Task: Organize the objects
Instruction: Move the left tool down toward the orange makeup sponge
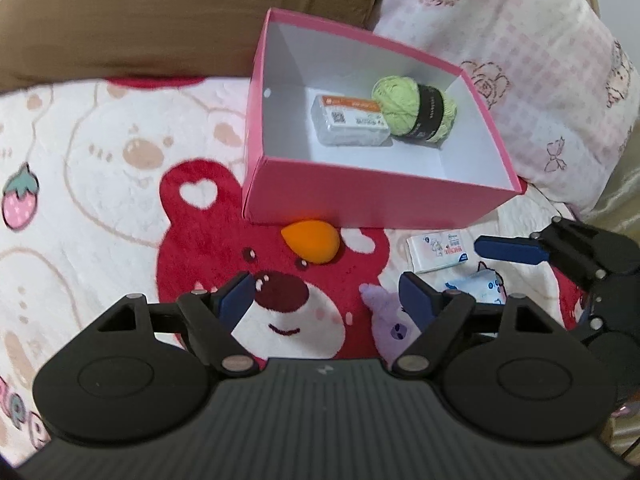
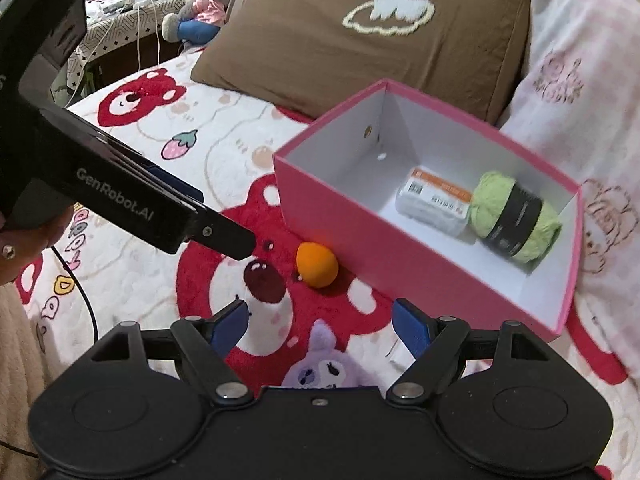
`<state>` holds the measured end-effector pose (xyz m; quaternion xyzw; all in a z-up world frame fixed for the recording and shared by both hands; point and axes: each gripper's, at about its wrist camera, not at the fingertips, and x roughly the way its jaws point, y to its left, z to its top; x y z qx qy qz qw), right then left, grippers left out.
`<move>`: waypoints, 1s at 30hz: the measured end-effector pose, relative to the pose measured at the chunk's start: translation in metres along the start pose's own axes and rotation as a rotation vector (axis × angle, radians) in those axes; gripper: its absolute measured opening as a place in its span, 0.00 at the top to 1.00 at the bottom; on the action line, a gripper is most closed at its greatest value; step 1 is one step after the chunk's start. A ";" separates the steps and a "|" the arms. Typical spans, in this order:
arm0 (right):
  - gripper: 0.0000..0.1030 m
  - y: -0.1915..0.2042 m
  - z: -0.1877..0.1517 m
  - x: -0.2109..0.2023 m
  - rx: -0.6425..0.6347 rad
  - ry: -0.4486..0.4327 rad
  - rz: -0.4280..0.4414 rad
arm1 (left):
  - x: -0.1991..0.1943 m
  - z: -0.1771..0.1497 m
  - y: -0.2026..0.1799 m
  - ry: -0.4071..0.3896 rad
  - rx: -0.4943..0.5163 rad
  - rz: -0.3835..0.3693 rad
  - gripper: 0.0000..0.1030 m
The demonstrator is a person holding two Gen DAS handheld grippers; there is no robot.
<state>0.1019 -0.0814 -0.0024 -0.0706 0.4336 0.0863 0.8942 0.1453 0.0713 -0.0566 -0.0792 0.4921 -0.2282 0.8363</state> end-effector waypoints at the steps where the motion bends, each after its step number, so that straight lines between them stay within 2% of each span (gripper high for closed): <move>1: 0.20 -0.001 -0.001 0.004 0.005 -0.003 0.006 | 0.004 -0.001 0.003 0.010 -0.018 -0.008 0.24; 4: 0.20 -0.002 -0.004 0.014 0.022 -0.024 0.009 | 0.014 -0.004 0.010 0.025 -0.065 -0.027 0.24; 9: 0.20 0.000 0.001 0.028 0.064 -0.017 0.021 | 0.025 -0.005 0.016 -0.001 -0.075 -0.061 0.24; 14: 0.20 0.005 0.003 0.045 0.009 -0.026 -0.002 | 0.041 -0.004 0.027 -0.015 -0.079 -0.065 0.26; 15: 0.20 0.005 0.002 0.049 0.003 -0.032 0.000 | 0.045 -0.004 0.028 -0.011 -0.072 -0.063 0.30; 17: 0.20 0.001 0.001 0.057 0.013 -0.042 0.033 | 0.054 -0.004 0.030 0.025 -0.062 -0.040 0.36; 18: 0.20 -0.002 0.001 0.062 0.035 -0.038 0.077 | 0.056 -0.005 0.031 0.037 -0.068 -0.032 0.36; 20: 0.20 -0.005 0.000 0.071 0.062 -0.023 0.113 | 0.063 -0.007 0.034 0.051 -0.085 -0.042 0.36; 24: 0.20 -0.001 -0.007 0.083 0.019 -0.005 0.095 | 0.071 -0.008 0.032 0.025 -0.058 -0.022 0.36; 30: 0.22 0.001 -0.015 0.088 -0.055 -0.064 0.042 | 0.083 -0.007 0.029 -0.031 -0.050 -0.039 0.39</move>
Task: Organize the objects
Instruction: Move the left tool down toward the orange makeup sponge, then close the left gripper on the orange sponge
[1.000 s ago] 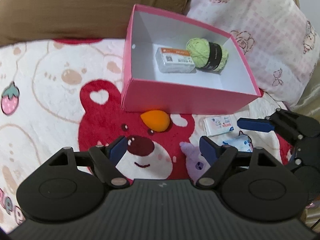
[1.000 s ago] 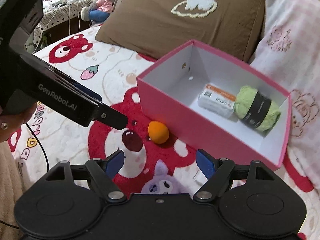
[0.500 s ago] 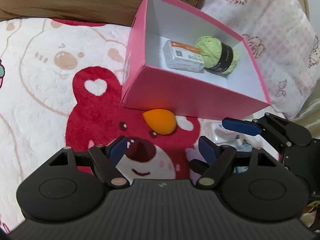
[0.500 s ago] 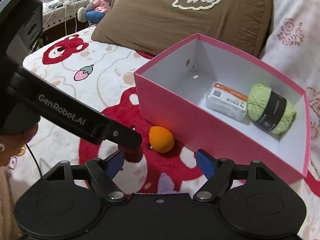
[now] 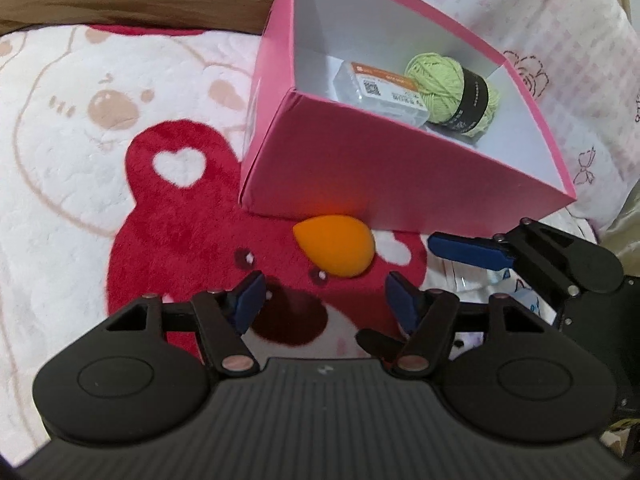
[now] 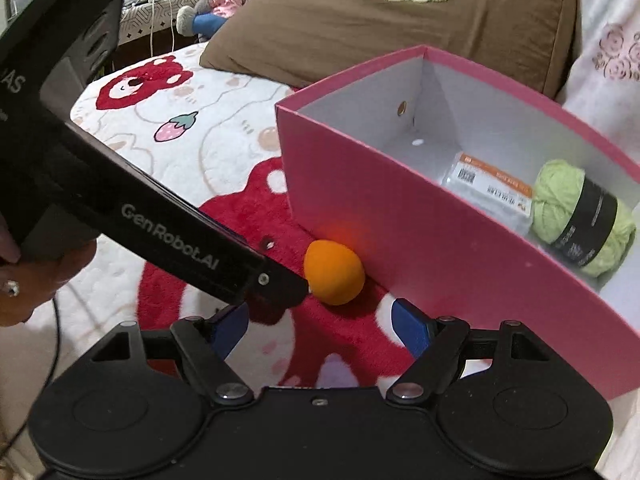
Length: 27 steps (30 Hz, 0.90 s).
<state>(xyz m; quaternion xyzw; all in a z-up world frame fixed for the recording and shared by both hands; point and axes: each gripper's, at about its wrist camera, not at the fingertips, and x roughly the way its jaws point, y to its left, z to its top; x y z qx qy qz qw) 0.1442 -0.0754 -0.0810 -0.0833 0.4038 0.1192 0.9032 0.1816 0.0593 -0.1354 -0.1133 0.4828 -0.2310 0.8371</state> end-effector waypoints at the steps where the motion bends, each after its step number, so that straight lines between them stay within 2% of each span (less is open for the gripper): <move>1: 0.23 -0.001 -0.001 0.001 -0.004 -0.006 -0.010 | 0.001 0.000 -0.001 -0.019 0.010 0.006 0.41; 6: 0.38 0.002 -0.004 0.016 -0.065 -0.018 -0.035 | 0.008 0.001 -0.005 -0.093 0.102 0.078 0.41; 9: 0.45 0.005 -0.004 0.025 -0.096 -0.020 -0.050 | 0.013 0.002 -0.004 -0.097 0.094 0.032 0.44; 11: 0.51 0.007 -0.004 0.030 -0.111 -0.022 -0.062 | 0.014 -0.001 -0.010 -0.112 0.147 0.028 0.46; 14: 0.55 0.007 -0.006 0.036 -0.096 -0.027 -0.083 | 0.016 -0.006 -0.020 -0.130 0.223 0.029 0.53; 16: 0.59 0.005 -0.006 0.037 -0.076 -0.030 -0.094 | 0.018 -0.007 -0.020 -0.116 0.216 0.000 0.60; 20: 0.60 0.003 -0.008 0.037 -0.055 -0.040 -0.094 | 0.016 -0.004 -0.015 -0.105 0.171 -0.019 0.61; 23: 0.60 0.004 -0.010 0.037 -0.055 -0.050 -0.099 | 0.014 -0.001 -0.007 -0.090 0.099 -0.049 0.62; 27: 0.60 0.004 -0.011 0.037 -0.052 -0.056 -0.105 | 0.011 -0.001 -0.006 -0.087 0.087 -0.046 0.63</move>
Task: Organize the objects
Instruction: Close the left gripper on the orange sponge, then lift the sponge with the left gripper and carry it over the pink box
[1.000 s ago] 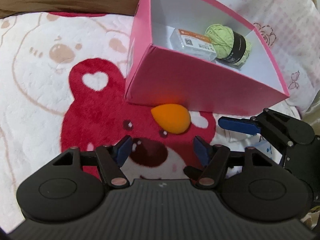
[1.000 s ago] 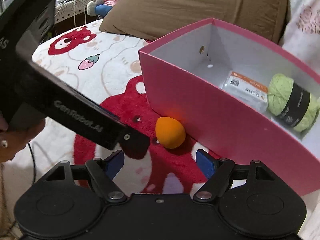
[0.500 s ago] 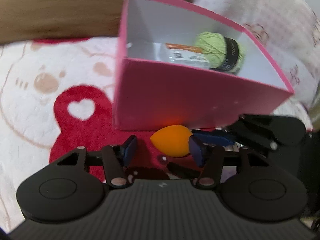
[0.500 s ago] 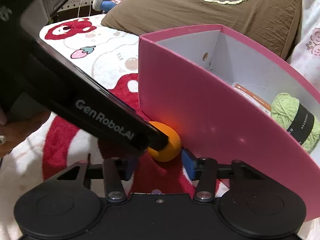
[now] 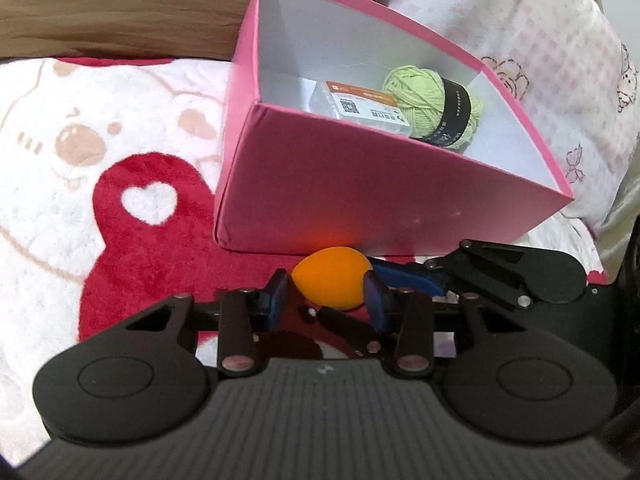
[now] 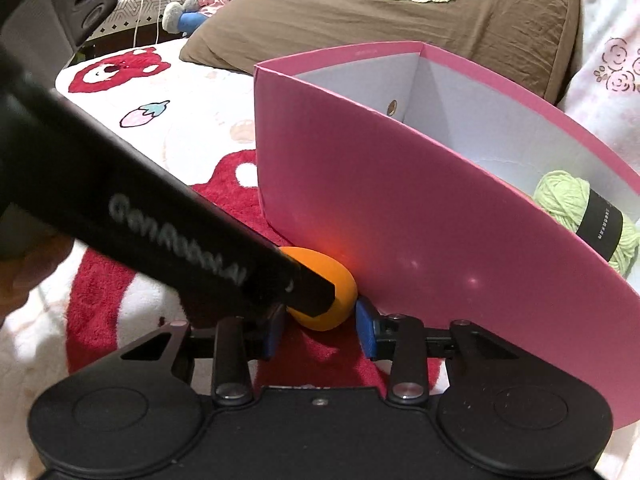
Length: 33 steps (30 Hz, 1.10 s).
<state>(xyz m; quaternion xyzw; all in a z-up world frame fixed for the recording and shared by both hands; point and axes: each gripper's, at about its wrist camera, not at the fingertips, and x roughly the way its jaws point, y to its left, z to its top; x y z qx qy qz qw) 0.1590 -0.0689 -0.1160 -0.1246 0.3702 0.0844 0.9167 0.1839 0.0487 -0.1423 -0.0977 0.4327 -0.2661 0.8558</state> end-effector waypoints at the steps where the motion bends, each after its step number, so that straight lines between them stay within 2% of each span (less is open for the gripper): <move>1: 0.60 0.000 0.000 0.000 0.000 -0.001 -0.001 | -0.001 0.000 0.001 0.005 -0.010 -0.003 0.65; 7: 0.60 0.007 0.002 -0.005 -0.049 -0.009 -0.026 | -0.005 0.002 0.006 0.006 -0.047 -0.038 0.67; 14: 0.60 0.013 0.000 -0.013 -0.046 0.006 -0.038 | -0.008 0.001 -0.002 0.031 -0.005 -0.050 0.67; 20: 0.60 0.013 0.000 -0.021 -0.059 0.011 -0.038 | -0.014 0.003 0.004 0.060 -0.055 -0.095 0.67; 33: 0.60 0.017 0.002 -0.042 -0.068 0.009 -0.065 | -0.033 0.003 -0.009 0.067 -0.026 -0.130 0.67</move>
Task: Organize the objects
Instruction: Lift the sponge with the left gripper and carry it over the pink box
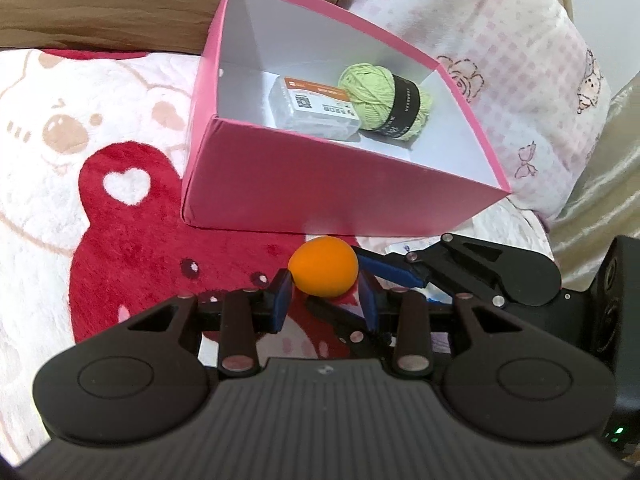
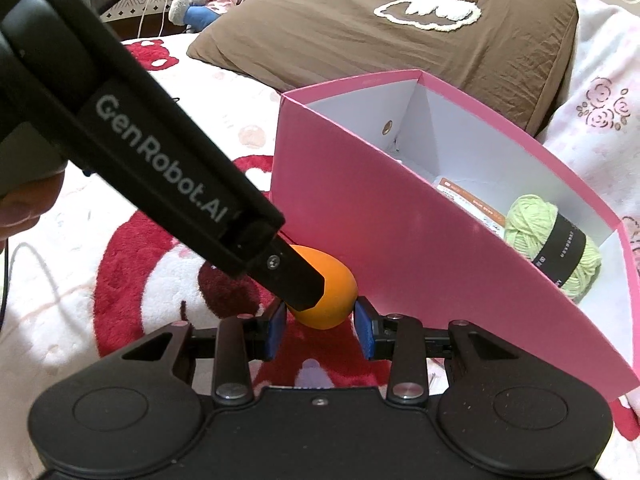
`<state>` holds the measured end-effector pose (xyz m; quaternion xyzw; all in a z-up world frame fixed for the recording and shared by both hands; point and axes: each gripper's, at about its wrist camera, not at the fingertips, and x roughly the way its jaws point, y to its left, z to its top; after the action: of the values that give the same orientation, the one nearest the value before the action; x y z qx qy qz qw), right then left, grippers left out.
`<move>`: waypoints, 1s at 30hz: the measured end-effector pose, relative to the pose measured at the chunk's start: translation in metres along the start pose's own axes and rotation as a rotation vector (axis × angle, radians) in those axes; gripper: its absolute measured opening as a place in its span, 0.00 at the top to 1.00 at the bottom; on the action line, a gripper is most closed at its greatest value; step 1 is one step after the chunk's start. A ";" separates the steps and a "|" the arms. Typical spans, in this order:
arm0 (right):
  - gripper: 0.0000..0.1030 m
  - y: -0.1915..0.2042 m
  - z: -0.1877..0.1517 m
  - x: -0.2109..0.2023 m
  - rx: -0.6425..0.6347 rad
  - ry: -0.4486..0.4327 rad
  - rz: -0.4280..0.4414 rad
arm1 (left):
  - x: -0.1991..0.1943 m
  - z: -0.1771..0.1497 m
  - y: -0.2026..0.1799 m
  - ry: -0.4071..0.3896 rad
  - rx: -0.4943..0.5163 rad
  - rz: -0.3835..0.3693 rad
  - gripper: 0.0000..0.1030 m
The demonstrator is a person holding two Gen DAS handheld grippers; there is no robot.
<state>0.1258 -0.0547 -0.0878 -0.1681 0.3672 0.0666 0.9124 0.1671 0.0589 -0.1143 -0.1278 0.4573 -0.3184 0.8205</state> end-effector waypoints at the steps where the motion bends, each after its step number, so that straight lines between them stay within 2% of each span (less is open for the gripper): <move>1: 0.60 -0.002 0.003 0.002 -0.002 0.002 -0.004 | -0.001 0.000 -0.002 0.001 0.001 -0.003 0.67; 9: 0.61 -0.006 0.009 -0.016 0.006 -0.010 -0.013 | -0.009 -0.001 -0.023 0.032 0.036 0.013 0.66; 23: 0.62 -0.008 0.008 -0.061 -0.010 -0.099 -0.059 | -0.035 0.001 -0.060 -0.057 0.152 0.012 0.66; 30: 0.63 -0.012 0.007 -0.072 -0.015 -0.117 -0.072 | -0.041 0.000 -0.074 -0.065 0.173 0.021 0.66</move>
<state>0.0815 -0.0628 -0.0301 -0.1840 0.3066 0.0464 0.9327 0.1215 0.0288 -0.0496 -0.0619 0.4027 -0.3438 0.8461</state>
